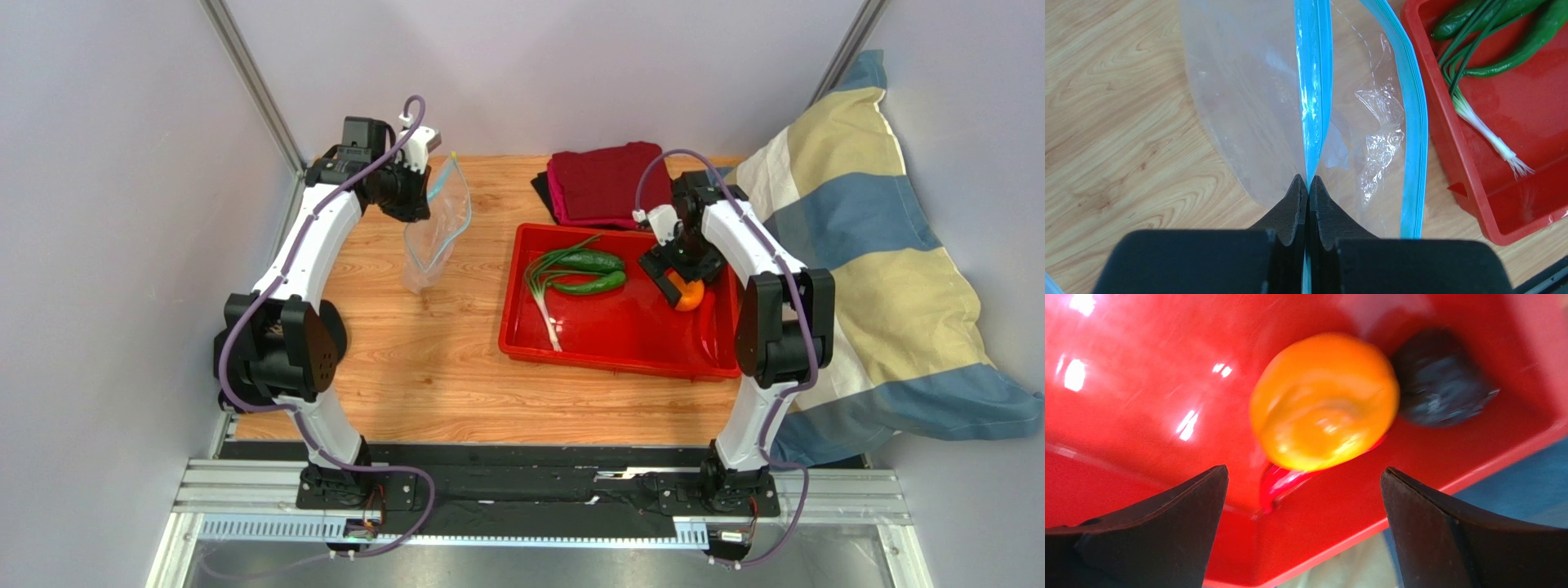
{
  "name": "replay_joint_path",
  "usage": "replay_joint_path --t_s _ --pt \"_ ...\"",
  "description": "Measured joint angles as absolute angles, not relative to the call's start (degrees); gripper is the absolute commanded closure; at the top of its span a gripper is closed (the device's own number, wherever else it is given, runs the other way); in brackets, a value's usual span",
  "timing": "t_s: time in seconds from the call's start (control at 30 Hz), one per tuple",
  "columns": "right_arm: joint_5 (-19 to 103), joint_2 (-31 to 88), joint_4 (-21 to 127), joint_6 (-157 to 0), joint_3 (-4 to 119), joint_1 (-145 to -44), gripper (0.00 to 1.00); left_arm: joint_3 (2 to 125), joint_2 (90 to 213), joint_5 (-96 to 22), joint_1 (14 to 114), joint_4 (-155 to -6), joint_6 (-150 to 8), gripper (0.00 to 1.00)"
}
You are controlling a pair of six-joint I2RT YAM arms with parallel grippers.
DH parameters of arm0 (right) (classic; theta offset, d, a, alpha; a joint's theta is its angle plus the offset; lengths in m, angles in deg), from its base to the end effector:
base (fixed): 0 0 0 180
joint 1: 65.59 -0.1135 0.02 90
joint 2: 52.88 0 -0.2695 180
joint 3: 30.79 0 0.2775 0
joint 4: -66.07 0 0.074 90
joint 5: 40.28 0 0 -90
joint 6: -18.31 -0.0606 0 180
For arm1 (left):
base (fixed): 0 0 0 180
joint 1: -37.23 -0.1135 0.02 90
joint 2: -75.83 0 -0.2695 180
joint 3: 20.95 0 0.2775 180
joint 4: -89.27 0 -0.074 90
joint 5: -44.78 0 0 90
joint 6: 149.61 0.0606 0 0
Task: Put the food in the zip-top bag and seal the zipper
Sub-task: Pick up the fake vegetable from the bin, then place the fake vegetable in the zipper food storage bag.
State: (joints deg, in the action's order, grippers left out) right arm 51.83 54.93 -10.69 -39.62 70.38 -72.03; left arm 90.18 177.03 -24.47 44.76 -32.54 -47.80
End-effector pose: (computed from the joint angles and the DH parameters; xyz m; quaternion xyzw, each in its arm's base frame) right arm 0.3913 0.0419 0.2043 -0.3282 0.9427 -0.0307 0.0520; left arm 0.4261 -0.0780 0.3282 0.2176 0.8953 -0.1551 0.3565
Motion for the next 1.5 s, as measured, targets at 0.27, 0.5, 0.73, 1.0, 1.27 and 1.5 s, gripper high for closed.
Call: replay_joint_path --t_s 0.27,0.5,0.73,1.0,1.27,1.5 --pt "53.4 57.4 -4.4 -39.1 70.3 -72.0 0.00 90.2 177.0 -23.4 44.7 -30.7 -45.9 1.00" --pt "52.6 60.7 -3.1 -38.6 70.3 -72.0 0.18 90.2 177.0 -22.0 44.7 -30.3 -46.0 1.00" --pt "47.3 61.0 -7.0 -38.3 74.8 -72.0 0.44 90.2 177.1 -19.0 44.5 -29.0 -46.2 1.00" --pt "30.8 61.0 -10.9 -40.6 94.3 -73.0 0.48 91.7 178.0 -14.0 43.6 -26.4 -47.3 1.00" --pt "15.3 55.7 9.7 -53.5 92.7 -83.3 0.50 93.1 179.6 -8.5 43.3 -24.3 -48.8 1.00" --pt "8.6 56.2 31.7 -64.5 90.3 -89.1 0.64 93.5 180.0 -5.9 40.1 -21.8 -48.1 1.00"
